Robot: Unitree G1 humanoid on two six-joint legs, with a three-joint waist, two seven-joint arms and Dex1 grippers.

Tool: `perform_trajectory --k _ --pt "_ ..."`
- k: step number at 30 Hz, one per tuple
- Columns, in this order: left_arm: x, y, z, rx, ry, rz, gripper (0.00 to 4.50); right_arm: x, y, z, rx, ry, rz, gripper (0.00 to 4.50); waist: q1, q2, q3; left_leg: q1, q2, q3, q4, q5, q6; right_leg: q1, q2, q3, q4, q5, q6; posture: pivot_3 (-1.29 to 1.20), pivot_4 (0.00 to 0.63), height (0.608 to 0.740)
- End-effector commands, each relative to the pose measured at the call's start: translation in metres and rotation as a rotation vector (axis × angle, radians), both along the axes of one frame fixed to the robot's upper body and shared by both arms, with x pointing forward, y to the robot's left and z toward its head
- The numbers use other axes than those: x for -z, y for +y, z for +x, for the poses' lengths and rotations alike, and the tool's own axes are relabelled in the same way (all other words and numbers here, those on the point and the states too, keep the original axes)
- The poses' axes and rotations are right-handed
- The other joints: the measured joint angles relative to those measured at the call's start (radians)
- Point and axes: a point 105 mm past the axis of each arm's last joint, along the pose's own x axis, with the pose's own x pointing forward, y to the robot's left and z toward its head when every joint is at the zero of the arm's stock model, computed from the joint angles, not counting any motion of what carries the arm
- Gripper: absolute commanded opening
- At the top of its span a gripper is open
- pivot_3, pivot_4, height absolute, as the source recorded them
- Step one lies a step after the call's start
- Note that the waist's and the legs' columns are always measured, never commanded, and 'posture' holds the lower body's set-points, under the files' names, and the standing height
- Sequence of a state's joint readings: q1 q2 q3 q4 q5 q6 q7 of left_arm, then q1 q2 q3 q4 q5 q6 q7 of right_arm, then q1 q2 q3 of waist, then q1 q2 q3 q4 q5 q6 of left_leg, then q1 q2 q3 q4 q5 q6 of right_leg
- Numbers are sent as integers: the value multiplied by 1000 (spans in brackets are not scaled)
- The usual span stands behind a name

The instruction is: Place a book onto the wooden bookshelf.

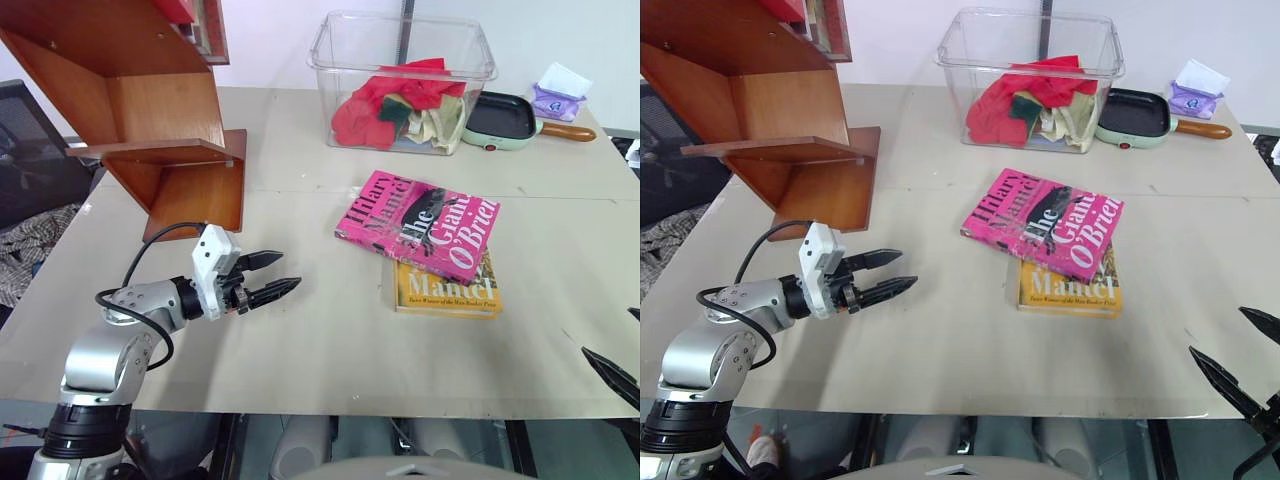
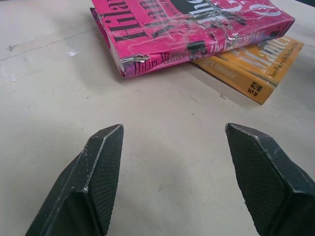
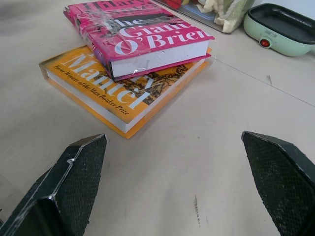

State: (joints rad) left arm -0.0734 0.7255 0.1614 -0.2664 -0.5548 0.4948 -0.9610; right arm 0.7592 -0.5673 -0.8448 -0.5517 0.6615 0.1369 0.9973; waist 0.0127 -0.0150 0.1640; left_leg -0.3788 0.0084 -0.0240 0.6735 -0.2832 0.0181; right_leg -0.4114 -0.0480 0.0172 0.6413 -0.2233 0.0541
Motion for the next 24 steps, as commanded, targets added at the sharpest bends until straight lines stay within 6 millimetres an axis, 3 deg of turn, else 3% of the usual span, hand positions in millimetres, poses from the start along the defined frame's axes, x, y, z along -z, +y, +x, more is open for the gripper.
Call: perform_trajectory --k 1,4,11,15,18,21,24 --pt "-20 -3 0 32 -57 -11 3361 -10 4 4 13 -50 -15 4437 0 0 0 0 0 0 0 0 0 0 0 0 0 0 0 0 150 740" --pt "-38 -13 5 75 -97 -56 3361 -6 7 17 69 -41 -28 4437 0 -1 0 0 0 0 0 0 0 0 0 0 0 0 0 0 150 740" --pt "-41 -27 0 129 -103 -57 3361 -11 14 30 104 -75 -46 4437 -3 1 -1 -1 -1 0 0 0 0 0 0 0 0 2 -3 0 150 740" --pt "-31 -35 18 67 -428 229 3361 -13 43 24 -69 -71 -22 4437 2 1 -1 0 -3 0 0 0 0 0 0 0 0 2 -3 0 150 740" --pt "-32 -43 30 55 -573 314 3361 -17 53 17 -122 -66 73 4437 7 1 -1 -1 -3 0 0 0 0 0 0 -1 0 2 -3 0 150 740" --pt "-30 -52 34 51 -453 187 3361 -18 58 14 -145 -77 46 4437 2 0 -1 -1 -3 0 0 0 0 0 0 0 0 2 -3 0 150 740" --pt "-19 -59 20 59 63 -153 3361 -19 59 13 -144 -85 30 4437 -7 0 -1 -1 -1 0 0 0 0 0 0 0 0 2 -2 0 150 740"
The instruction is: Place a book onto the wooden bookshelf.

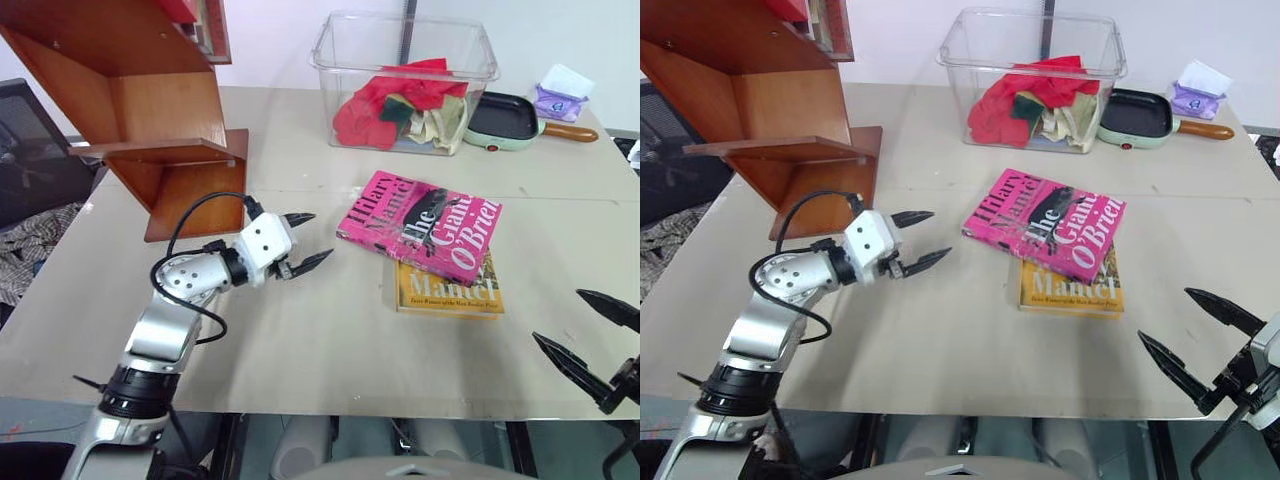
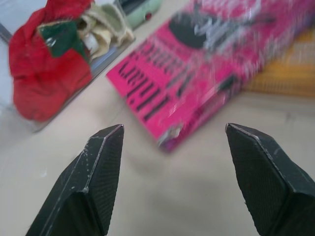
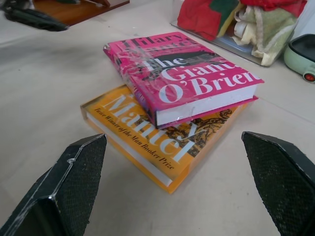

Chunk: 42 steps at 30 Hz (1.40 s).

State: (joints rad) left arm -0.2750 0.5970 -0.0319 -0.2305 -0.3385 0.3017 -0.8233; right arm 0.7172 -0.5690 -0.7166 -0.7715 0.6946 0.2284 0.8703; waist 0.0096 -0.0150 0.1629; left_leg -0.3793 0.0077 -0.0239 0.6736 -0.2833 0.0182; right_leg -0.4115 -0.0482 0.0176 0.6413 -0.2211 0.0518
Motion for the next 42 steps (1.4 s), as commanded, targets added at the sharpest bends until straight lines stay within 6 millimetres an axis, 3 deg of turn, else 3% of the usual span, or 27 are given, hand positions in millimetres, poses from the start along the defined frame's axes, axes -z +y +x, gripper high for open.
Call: perform_trajectory --k 1,4,8,14,20,28,42 --pt "9 -8 -22 60 562 -297 3361 -6 5 -3 -16 -35 -32 4437 -8 0 0 0 0 0 0 0 0 0 0 0 0 0 1 0 150 740" --pt "8 -17 -24 51 775 -424 3361 -5 5 -4 -17 -32 -40 4437 -10 0 1 -1 2 -4 0 0 0 0 1 -3 1 0 7 0 150 740" --pt "14 -35 -6 -30 1017 -671 3361 -7 6 -6 -13 -32 -45 4437 3 -1 0 0 0 -5 2 0 0 1 0 -4 1 0 8 0 150 740" --pt "15 -65 9 -133 1260 -953 3361 -11 6 -14 1 -15 -67 4437 7 -2 0 0 -1 -5 4 0 0 2 -1 -3 1 3 3 0 150 740" --pt "13 -83 15 -250 1449 -1109 3361 -19 6 -20 20 -5 -85 4437 9 -3 0 -2 -3 -6 4 0 0 2 -4 -1 1 0 -1 0 150 740" --pt "27 -90 19 -352 1552 -1177 3361 -25 7 -23 43 0 -95 4437 15 -5 -1 -1 -7 -4 4 0 0 2 -3 -2 0 0 -2 0 150 740" --pt "27 -137 36 -247 1519 -1188 3361 -25 8 -26 64 -2 -104 4437 31 -5 -1 -4 -8 -2 4 0 0 2 -2 -4 -3 0 -2 0 150 740"
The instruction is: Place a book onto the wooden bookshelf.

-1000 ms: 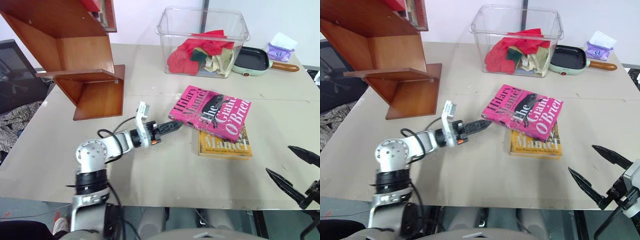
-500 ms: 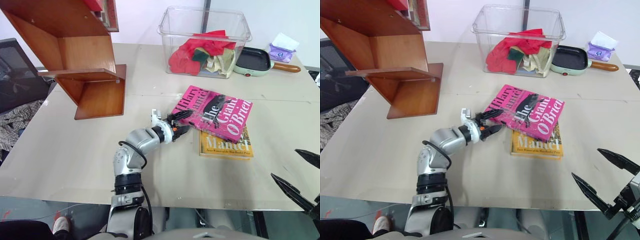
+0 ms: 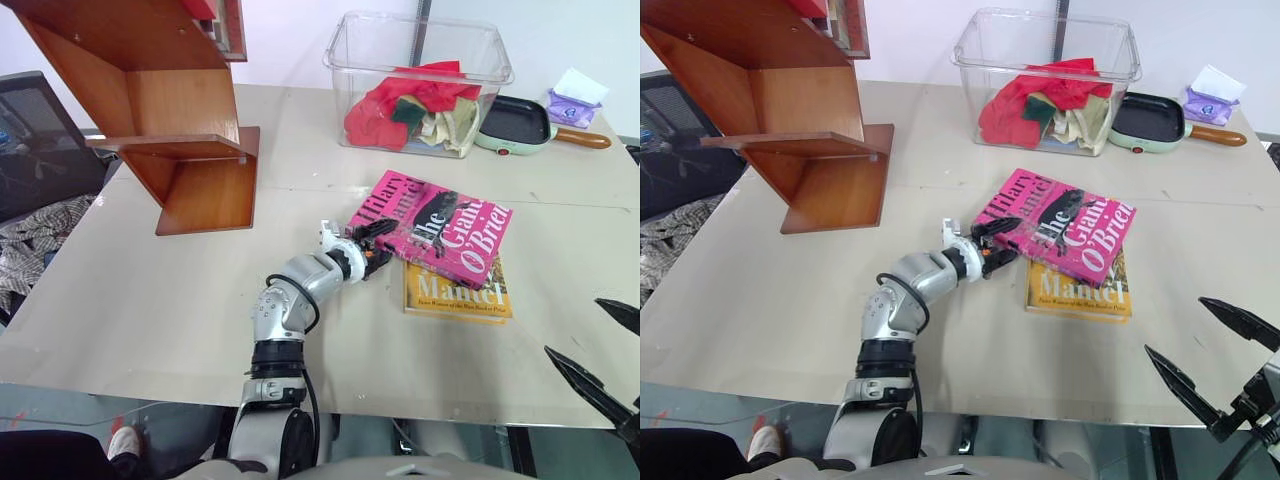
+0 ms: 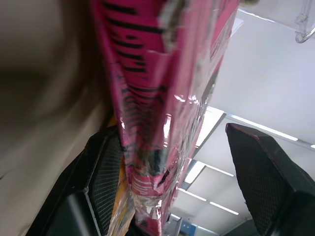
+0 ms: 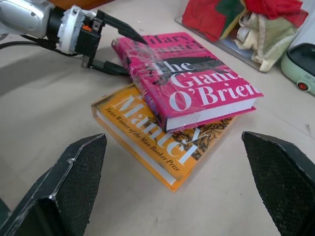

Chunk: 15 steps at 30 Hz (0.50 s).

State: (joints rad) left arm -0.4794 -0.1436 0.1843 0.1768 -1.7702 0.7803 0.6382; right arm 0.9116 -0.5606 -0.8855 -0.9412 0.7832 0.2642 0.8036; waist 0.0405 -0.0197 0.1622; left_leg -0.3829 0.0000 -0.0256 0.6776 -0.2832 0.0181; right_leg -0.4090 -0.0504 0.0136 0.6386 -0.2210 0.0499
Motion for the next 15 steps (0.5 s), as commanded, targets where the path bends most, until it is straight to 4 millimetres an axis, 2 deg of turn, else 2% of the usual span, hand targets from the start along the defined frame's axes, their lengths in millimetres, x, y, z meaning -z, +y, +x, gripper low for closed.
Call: perform_trajectory --k 1,4,8,12,13,15 --pt "-10 -24 2 56 -80 -46 3361 -7 2 -3 3 -33 -27 4437 1 0 0 0 0 0 0 0 0 0 0 0 0 0 0 0 150 740" --pt "-17 -31 7 55 -121 -77 3361 -7 2 -4 9 -35 -24 4437 0 0 0 -1 -1 0 0 0 0 0 0 0 -1 0 0 0 150 740" --pt "-24 -34 14 34 -139 -95 2326 -5 2 -5 13 -33 -23 4500 -2 0 0 -1 -1 -1 0 0 1 0 0 0 -2 0 0 0 150 740" --pt "-28 -36 16 13 -136 -116 404 -3 4 -5 13 -31 -19 4500 -2 0 0 -1 0 -2 0 0 1 0 0 0 -2 0 0 0 150 740" --pt "-28 -36 16 9 -138 -116 103 -3 4 -5 12 -31 -17 4500 -2 0 0 -1 0 -2 0 0 1 0 0 0 -2 0 0 0 150 740" --pt "-33 -32 15 -6 -159 -105 42 -1 5 -5 10 -31 -13 4500 -3 0 0 -1 1 -3 0 0 1 0 1 0 -2 0 0 0 150 740"
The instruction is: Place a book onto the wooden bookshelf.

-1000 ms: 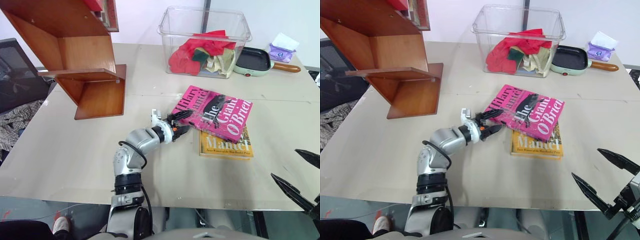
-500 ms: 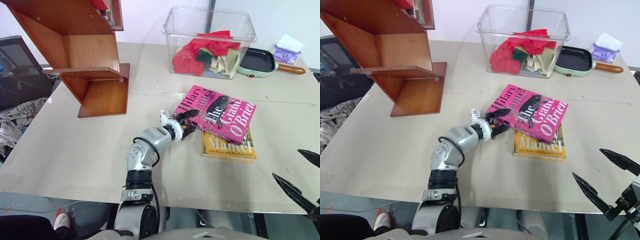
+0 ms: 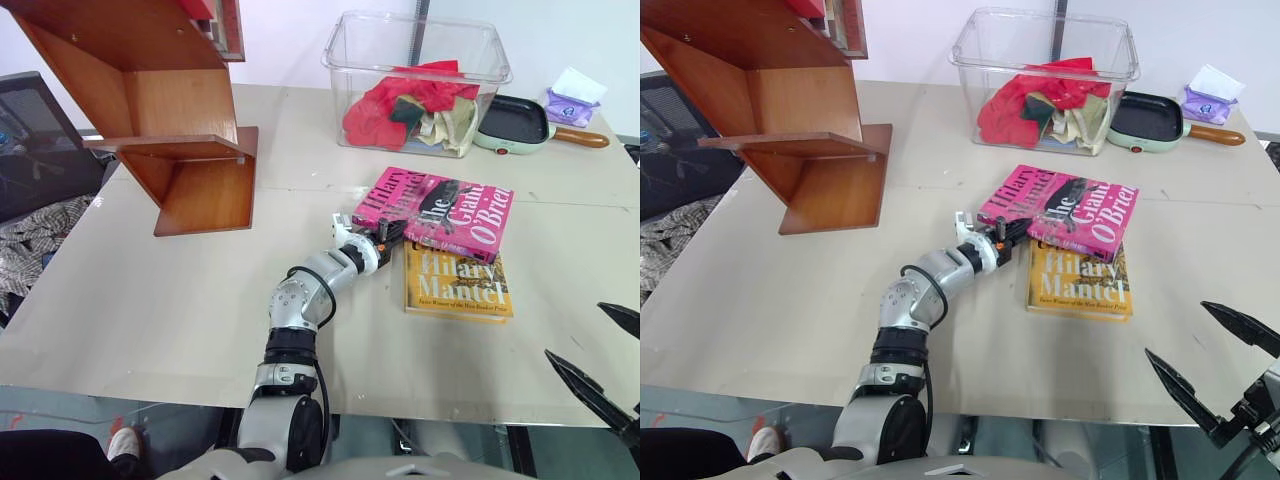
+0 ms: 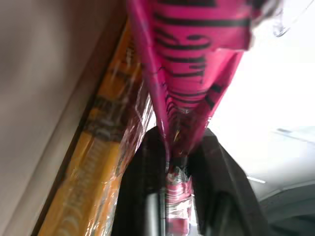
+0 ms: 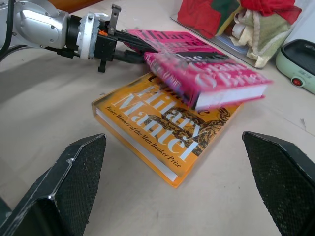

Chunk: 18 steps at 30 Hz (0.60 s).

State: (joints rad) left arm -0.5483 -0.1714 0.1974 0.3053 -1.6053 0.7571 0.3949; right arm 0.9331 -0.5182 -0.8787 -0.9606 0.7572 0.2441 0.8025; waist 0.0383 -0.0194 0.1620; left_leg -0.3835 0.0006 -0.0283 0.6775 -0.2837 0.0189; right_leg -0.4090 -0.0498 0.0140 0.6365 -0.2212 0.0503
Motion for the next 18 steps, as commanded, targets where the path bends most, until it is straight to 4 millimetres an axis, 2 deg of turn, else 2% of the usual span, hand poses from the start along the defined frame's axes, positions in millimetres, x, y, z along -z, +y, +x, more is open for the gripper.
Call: perform_trajectory --k 1,4,8,10,13,18 --pt "-33 -16 -1 16 -90 -47 42 -2 4 0 -12 -23 -6 4500 -1 0 0 0 0 0 0 0 0 0 0 0 0 0 0 0 150 740" --pt "-46 -2 -2 -4 -204 3 42 1 5 1 -18 -24 -2 4500 -1 -1 1 0 1 -1 0 0 0 0 1 0 0 0 0 0 150 740" --pt "-80 18 -13 35 -508 152 42 3 7 6 -35 -34 12 4500 -3 -1 1 -1 0 -1 0 0 0 -1 1 0 0 0 0 0 150 740" --pt "-89 23 -16 65 -619 231 42 5 7 10 -43 -40 18 4500 -7 -1 1 -1 1 -1 -1 0 0 -1 2 0 0 0 0 0 150 740" --pt "-103 35 -20 126 -853 424 42 6 9 16 -61 -56 30 4500 -8 0 1 0 1 -1 -2 0 0 -1 2 0 0 0 0 0 150 740" --pt "-127 65 -13 128 -1268 829 42 7 11 26 -81 -89 57 4500 -18 1 1 0 1 3 -2 0 -1 -1 2 0 0 0 0 0 150 740"
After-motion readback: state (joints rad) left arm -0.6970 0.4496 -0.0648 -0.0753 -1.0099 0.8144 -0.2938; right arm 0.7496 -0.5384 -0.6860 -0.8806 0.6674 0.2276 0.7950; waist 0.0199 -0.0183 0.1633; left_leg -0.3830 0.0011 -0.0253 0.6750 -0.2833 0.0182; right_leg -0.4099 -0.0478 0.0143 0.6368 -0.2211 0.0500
